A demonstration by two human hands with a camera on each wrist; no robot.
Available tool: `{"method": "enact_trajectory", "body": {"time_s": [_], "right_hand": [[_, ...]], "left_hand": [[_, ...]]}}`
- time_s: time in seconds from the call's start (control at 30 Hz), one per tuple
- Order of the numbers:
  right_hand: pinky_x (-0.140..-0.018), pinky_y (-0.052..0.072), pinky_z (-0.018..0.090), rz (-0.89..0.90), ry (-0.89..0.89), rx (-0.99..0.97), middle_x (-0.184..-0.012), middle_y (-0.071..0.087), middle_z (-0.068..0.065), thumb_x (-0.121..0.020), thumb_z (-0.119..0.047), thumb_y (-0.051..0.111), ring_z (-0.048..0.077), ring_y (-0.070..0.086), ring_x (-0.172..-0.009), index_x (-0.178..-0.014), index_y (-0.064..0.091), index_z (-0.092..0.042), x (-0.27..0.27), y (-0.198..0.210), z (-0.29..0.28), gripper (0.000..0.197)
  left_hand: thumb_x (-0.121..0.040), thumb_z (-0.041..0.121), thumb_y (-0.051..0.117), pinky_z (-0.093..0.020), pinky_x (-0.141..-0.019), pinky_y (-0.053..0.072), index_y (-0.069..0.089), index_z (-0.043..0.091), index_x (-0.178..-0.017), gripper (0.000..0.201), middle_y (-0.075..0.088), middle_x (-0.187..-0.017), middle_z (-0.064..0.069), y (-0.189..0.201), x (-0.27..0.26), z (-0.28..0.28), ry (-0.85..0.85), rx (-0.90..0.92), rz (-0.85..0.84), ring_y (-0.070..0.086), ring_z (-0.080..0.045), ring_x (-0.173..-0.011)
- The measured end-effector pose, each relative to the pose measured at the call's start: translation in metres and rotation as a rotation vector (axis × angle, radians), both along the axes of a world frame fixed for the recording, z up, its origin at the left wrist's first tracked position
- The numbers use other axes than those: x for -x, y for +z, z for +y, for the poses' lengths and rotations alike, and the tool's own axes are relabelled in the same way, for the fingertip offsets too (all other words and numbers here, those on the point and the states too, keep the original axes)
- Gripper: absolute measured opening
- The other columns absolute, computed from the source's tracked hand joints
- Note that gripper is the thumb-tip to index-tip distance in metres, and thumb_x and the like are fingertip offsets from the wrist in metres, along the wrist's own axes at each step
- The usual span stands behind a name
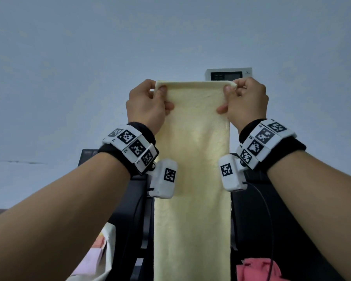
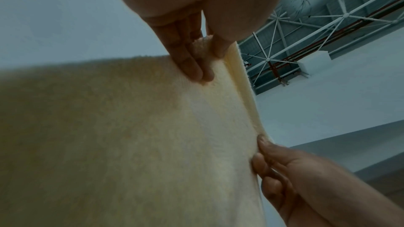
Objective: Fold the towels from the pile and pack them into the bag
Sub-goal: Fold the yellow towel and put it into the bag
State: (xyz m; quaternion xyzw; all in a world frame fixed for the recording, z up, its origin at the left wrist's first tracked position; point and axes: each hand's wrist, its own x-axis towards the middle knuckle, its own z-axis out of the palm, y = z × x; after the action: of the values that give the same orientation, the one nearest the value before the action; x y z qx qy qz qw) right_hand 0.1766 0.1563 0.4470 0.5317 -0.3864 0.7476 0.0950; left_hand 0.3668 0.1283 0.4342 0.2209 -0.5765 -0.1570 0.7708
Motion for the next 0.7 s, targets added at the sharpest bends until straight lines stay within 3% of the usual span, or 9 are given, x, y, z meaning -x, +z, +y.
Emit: {"method": "enact_trajectory", "body": {"time_s": [0.07, 0.23, 0.33, 0.43, 0.57, 0.7], "right_hand": [[-0.053, 0.053, 0.016, -0.003, 0.003, 0.005, -0.080, 0.073, -0.001, -0.101, -0.024, 0.059, 0.006, 0.068, -0.051, -0.104, 0.061, -0.015, -0.002, 0.003, 0.002, 0.010], [-0.061, 0.058, 0.024, -0.010, 0.003, 0.016, -0.085, 0.072, -0.002, -0.101, -0.026, 0.058, 0.010, 0.069, -0.050, -0.101, 0.060, -0.016, -0.009, 0.010, 0.008, 0.010], [-0.067, 0.060, 0.032, 0.003, -0.010, 0.014, -0.082, 0.072, -0.002, -0.101, -0.026, 0.058, 0.012, 0.070, -0.051, -0.099, 0.059, -0.017, -0.012, 0.011, 0.009, 0.009], [-0.071, 0.060, 0.034, 0.015, -0.026, -0.024, -0.070, 0.071, -0.003, -0.102, -0.026, 0.057, 0.010, 0.070, -0.052, -0.099, 0.059, -0.017, -0.010, 0.004, 0.004, 0.010], [-0.069, 0.059, 0.032, 0.003, -0.031, -0.109, -0.083, 0.073, -0.003, -0.102, -0.028, 0.056, 0.009, 0.070, -0.051, -0.101, 0.059, -0.017, -0.005, -0.011, -0.010, 0.011], [-0.069, 0.062, 0.040, -0.022, -0.016, -0.170, -0.086, 0.072, -0.004, -0.102, -0.029, 0.056, 0.010, 0.071, -0.053, -0.101, 0.058, -0.017, 0.000, -0.024, -0.028, 0.012]], "left_hand": [[-0.101, 0.023, 0.057, -0.045, -0.079, 0.063, 0.067, 0.018, -0.091, 0.014, 0.069, -0.058, 0.010, 0.001, -0.003, 0.002, 0.044, 0.006, -0.012, 0.074, -0.020, -0.069], [-0.101, 0.027, 0.057, -0.044, -0.071, 0.064, 0.066, 0.022, -0.090, 0.015, 0.068, -0.061, 0.011, 0.009, -0.009, 0.012, 0.080, 0.019, -0.009, 0.072, -0.018, -0.062], [-0.101, 0.029, 0.056, -0.037, -0.067, 0.060, 0.067, 0.021, -0.094, 0.015, 0.072, -0.078, 0.007, 0.010, -0.011, 0.014, 0.110, 0.020, -0.016, 0.072, -0.014, -0.057], [-0.103, 0.028, 0.056, -0.033, -0.060, 0.058, 0.066, 0.015, -0.101, 0.016, 0.070, -0.094, -0.001, 0.005, -0.010, 0.010, 0.039, -0.020, -0.016, 0.075, -0.017, -0.062], [-0.104, 0.026, 0.056, -0.034, -0.065, 0.061, 0.065, 0.011, -0.109, 0.018, 0.068, -0.097, -0.001, -0.009, -0.009, -0.005, -0.009, -0.113, -0.061, 0.077, -0.020, -0.068], [-0.103, 0.024, 0.057, -0.036, -0.069, 0.061, 0.064, 0.014, -0.099, 0.013, 0.067, -0.089, 0.000, -0.023, -0.008, -0.022, -0.038, -0.171, -0.102, 0.077, -0.022, -0.071]]}}
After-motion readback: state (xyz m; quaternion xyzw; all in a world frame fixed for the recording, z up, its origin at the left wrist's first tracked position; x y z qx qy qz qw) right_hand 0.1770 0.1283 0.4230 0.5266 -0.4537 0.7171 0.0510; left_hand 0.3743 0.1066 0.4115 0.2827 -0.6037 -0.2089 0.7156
